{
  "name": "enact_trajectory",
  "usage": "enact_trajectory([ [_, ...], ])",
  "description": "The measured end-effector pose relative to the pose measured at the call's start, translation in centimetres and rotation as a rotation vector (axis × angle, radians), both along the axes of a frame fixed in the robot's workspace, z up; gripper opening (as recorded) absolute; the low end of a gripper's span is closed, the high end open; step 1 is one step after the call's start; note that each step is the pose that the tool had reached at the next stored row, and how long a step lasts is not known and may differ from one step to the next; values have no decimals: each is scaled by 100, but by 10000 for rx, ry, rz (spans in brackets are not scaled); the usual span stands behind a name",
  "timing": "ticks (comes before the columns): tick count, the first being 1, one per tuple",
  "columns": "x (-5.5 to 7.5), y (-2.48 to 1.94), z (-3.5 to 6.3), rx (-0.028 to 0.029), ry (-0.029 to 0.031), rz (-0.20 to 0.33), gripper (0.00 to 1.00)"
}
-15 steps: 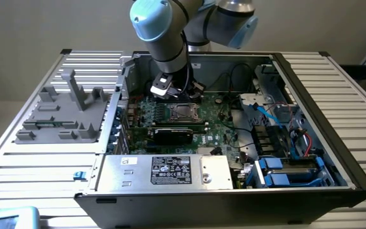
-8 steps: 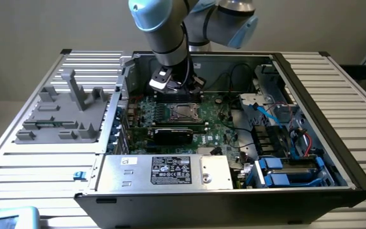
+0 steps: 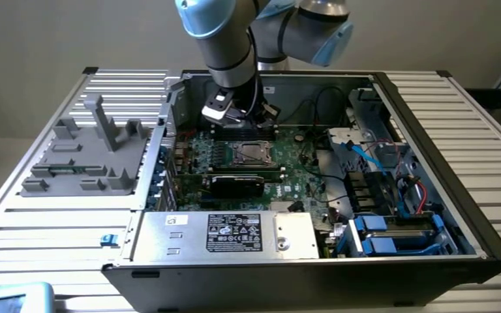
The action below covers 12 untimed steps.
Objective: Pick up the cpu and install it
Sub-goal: 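Install the first cpu locking lever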
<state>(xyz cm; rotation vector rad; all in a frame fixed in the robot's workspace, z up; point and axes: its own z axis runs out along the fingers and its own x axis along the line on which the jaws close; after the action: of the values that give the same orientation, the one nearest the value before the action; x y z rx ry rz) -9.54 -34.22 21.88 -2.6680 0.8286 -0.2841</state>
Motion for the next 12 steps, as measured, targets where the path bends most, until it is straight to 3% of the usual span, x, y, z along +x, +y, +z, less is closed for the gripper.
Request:
enact_trajectory([
  [3, -1, -4, 17, -104, 19, -1, 11],
  [5, 0, -4, 30, -144, 46, 0, 11],
  [12, 0, -7, 74, -271, 366, 1, 11],
])
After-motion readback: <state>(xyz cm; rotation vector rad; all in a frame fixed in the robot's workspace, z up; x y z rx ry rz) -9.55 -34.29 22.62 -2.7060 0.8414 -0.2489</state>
